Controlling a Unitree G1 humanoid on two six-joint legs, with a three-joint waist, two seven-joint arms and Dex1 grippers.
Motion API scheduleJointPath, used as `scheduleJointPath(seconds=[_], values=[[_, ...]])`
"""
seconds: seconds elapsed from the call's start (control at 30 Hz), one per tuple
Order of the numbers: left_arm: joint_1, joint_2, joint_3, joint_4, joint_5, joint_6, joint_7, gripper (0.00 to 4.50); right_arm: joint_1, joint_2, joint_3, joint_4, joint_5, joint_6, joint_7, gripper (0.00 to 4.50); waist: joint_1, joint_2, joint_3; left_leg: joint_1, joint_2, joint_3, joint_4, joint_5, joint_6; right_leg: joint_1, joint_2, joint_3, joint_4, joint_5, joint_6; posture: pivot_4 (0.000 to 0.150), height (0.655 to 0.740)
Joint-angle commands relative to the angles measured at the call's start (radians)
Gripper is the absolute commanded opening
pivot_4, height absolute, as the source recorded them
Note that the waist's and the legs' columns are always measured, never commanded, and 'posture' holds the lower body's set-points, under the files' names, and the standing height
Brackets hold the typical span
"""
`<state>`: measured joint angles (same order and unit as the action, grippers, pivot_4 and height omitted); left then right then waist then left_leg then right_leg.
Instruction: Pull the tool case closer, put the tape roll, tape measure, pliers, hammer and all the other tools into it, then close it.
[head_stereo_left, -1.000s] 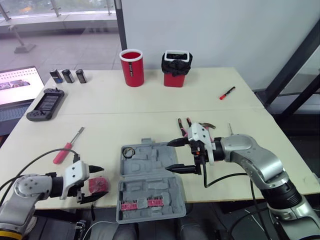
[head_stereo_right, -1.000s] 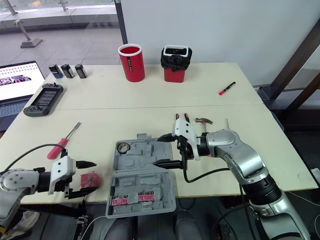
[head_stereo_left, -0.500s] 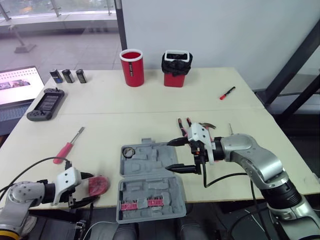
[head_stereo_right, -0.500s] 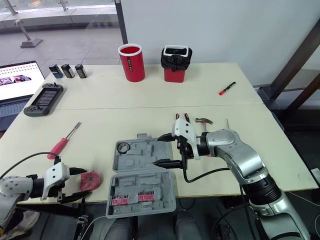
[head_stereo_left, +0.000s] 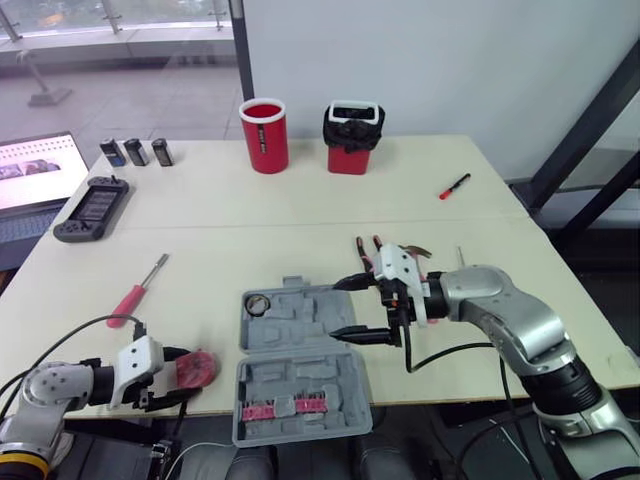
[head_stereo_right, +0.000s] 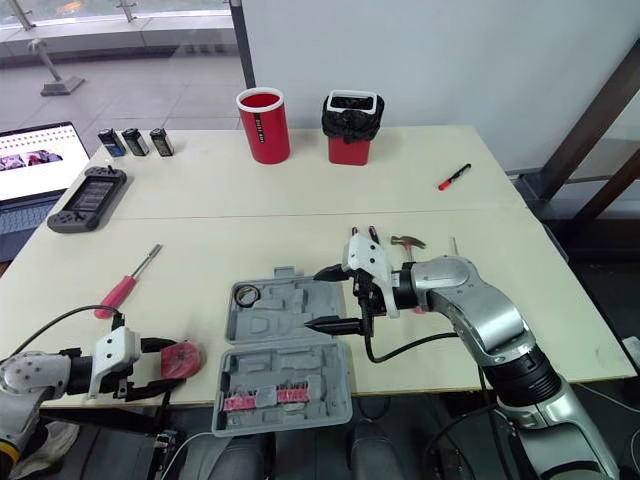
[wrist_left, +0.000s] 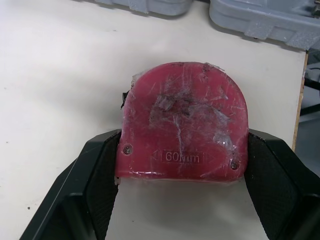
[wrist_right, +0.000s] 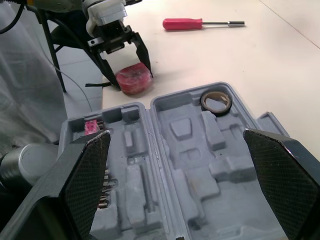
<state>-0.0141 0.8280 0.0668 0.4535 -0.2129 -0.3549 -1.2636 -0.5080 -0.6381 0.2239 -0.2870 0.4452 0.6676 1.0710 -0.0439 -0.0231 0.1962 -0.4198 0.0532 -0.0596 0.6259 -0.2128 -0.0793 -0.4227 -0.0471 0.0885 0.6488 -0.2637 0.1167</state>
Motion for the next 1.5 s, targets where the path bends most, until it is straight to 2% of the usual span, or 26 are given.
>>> scheduleJointPath(seconds=[0.03, 0.13, 0.2, 0.3, 0.47, 0.6, 0.77, 1.0, 1.1, 1.3, 1.33, 1.43, 1.5], values=[[-0.034, 0.049, 0.065, -0.067, -0.060, 0.015, -0.012, 3.05, -0.031, 0.008, -0.042, -0.017, 0.025, 0.077, -0.058, 4.50, 0.000, 0.000, 0.000, 0.000, 0.000, 0.000, 0.000, 0.000, 0.000, 0.000, 0.000, 0.000, 0.000, 0.000, 0.000, 0.150, 0.7400], [-0.089, 0.081, 0.064, -0.174, -0.081, 0.082, -0.020, 3.05, -0.032, 0.017, -0.056, -0.030, 0.006, 0.094, -0.126, 4.50, 0.005, 0.000, 0.000, -0.001, 0.000, 0.000, 0.000, 0.000, 0.000, 0.000, 0.000, 0.000, 0.000, 0.000, 0.000, 0.150, 0.7400], [-0.127, 0.088, 0.041, -0.232, -0.070, 0.139, -0.008, 3.05, -0.045, -0.009, -0.044, -0.050, 0.021, 0.207, -0.152, 4.50, 0.007, 0.000, 0.000, -0.002, 0.000, 0.000, 0.001, 0.000, 0.000, 0.000, 0.000, 0.000, 0.000, 0.000, 0.000, 0.150, 0.7400], [-0.193, 0.059, -0.002, -0.335, -0.087, 0.240, 0.002, 3.05, -0.115, 0.021, -0.075, -0.017, 0.123, 0.495, -0.204, 4.50, 0.002, 0.000, 0.000, -0.003, 0.000, 0.000, 0.002, 0.000, 0.000, 0.000, 0.000, 0.001, 0.000, 0.000, 0.000, 0.150, 0.7400], [-0.321, -0.021, -0.119, -0.473, -0.053, 0.375, 0.035, 3.05, -0.273, 0.200, -0.242, 0.210, 0.286, 0.912, -0.288, 4.50, -0.004, 0.000, 0.000, -0.003, 0.000, -0.001, 0.002, 0.000, 0.000, -0.002, 0.002, 0.001, 0.003, 0.001, 0.001, 0.150, 0.7400], [-0.385, -0.071, -0.176, -0.521, -0.029, 0.443, 0.069, 3.05, -0.303, 0.242, -0.283, 0.380, 0.431, 0.947, -0.432, 4.50, -0.001, 0.000, 0.000, -0.003, 0.000, -0.002, 0.002, 0.000, 0.000, -0.002, 0.002, 0.001, 0.003, 0.002, 0.004, 0.150, 0.7400], [-0.430, -0.123, -0.233, -0.572, -0.011, 0.516, 0.102, 3.05, -0.298, 0.272, -0.313, 0.471, 0.653, 0.947, -0.616, 4.50, -0.003, 0.000, 0.000, -0.005, 0.000, -0.002, 0.002, 0.000, 0.001, -0.002, 0.002, 0.001, 0.003, 0.002, 0.005, 0.150, 0.7400], [-0.452, -0.164, -0.275, -0.605, 0.000, 0.567, 0.128, 3.05, -0.288, 0.335, -0.380, 0.556, 0.877, 0.947, -0.873, 4.50, -0.017, 0.000, 0.000, -0.005, 0.000, -0.002, 0.003, 0.000, 0.001, -0.002, 0.003, 0.001, 0.004, 0.002, 0.005, 0.150, 0.7400], [-0.457, -0.175, -0.287, -0.607, 0.008, 0.564, 0.133, 3.05, -0.278, 0.361, -0.414, 0.582, 0.959, 0.947, -0.962, 3.71, -0.024, 0.000, 0.000, -0.005, 0.000, -0.003, 0.003, 0.000, 0.001, -0.002, 0.003, 0.001, 0.003, 0.002, 0.005, 0.150, 0.7400], [-0.461, -0.177, -0.286, -0.591, 0.018, 0.558, 0.133, 3.05, -0.267, 0.357, -0.444, 0.615, 1.118, 0.947, -1.072, 0.67, -0.026, 0.000, 0.000, -0.005, 0.000, -0.003, 0.003, 0.000, 0.001, -0.002, 0.003, 0.001, 0.003, 0.002, 0.006, 0.150, 0.7400], [-0.461, -0.178, -0.284, -0.589, 0.017, 0.557, 0.134, 3.05, -0.265, 0.351, -0.443, 0.621, 1.142, 0.947, -1.080, 0.45, -0.026, 0.000, 0.000, -0.005, 0.000, -0.003, 0.003, 0.000, 0.001, -0.002, 0.003, 0.001, 0.003, 0.002, 0.005, 0.150, 0.7400], [-0.452, -0.186, -0.249, -0.600, -0.026, 0.582, 0.144, 4.47, -0.265, 0.300, -0.444, 0.678, 1.227, 0.947, -1.063, 0.45, -0.027, 0.000, 0.000, -0.005, 0.000, -0.003, 0.003, 0.000, 0.001, -0.002, 0.003, 0.001, 0.003, 0.002, 0.006, 0.150, 0.7400], [-0.435, -0.175, -0.233, -0.620, -0.049, 0.601, 0.139, 4.50, -0.259, 0.256, -0.432, 0.699, 1.240, 0.947, -1.057, 0.45, -0.026, 0.000, 0.000, -0.005, 0.000, -0.003, 0.003, 0.000, 0.001, -0.002, 0.003, 0.001, 0.003, 0.002, 0.006, 0.150, 0.7400]])
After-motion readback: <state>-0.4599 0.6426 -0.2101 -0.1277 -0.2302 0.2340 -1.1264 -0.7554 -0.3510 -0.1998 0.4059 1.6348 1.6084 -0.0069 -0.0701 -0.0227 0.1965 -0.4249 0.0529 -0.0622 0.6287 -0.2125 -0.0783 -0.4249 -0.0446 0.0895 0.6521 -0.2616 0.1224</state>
